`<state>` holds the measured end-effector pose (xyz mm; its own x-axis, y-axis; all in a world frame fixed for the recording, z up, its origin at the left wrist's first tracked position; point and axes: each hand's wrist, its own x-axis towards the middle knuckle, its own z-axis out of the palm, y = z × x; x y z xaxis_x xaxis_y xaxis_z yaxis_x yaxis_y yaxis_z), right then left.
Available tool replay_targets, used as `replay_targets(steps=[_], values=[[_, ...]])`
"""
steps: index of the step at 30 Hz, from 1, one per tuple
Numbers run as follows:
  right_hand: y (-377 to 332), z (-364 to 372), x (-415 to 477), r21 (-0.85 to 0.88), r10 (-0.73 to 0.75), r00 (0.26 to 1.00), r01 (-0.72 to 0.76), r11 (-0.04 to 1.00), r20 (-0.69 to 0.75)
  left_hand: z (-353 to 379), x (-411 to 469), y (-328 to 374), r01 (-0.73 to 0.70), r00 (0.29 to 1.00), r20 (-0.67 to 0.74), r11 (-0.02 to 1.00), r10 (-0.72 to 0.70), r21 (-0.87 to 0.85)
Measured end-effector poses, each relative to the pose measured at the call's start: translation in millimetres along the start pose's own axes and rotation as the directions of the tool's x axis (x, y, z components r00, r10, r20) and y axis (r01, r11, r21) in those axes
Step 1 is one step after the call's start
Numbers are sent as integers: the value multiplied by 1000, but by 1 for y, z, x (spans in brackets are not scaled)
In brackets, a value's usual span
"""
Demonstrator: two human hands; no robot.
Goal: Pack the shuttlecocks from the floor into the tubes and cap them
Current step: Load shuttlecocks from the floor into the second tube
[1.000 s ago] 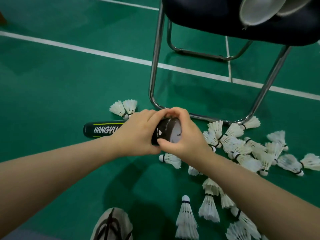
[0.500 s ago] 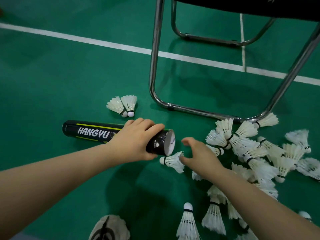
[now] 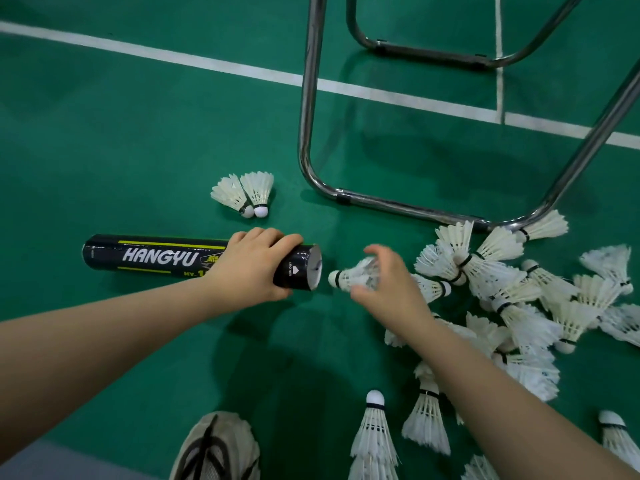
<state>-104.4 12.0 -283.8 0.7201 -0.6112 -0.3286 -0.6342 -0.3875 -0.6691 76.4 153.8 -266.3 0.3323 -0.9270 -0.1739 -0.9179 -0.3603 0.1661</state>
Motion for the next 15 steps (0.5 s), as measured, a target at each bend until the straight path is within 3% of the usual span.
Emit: replay_targets(steps=[4,8,12,15], values=[[-25,-27,-5,247,-112,989,134,960,-100,-1,-6,1,22,999,-24,999,-22,-24],[-46,-15,-15,259,-184,978,205,944,-101,-10,-8,15,29,995,-99,999,-33,-42],[-59,5,-28,303,-219,976,206,930,10,-16,-12,29,8,986,-167,999,-16,-54],[-59,1,-32,340,-171,972,217,915,-162,-23,-17,31,37,985,-163,996,-50,-84]])
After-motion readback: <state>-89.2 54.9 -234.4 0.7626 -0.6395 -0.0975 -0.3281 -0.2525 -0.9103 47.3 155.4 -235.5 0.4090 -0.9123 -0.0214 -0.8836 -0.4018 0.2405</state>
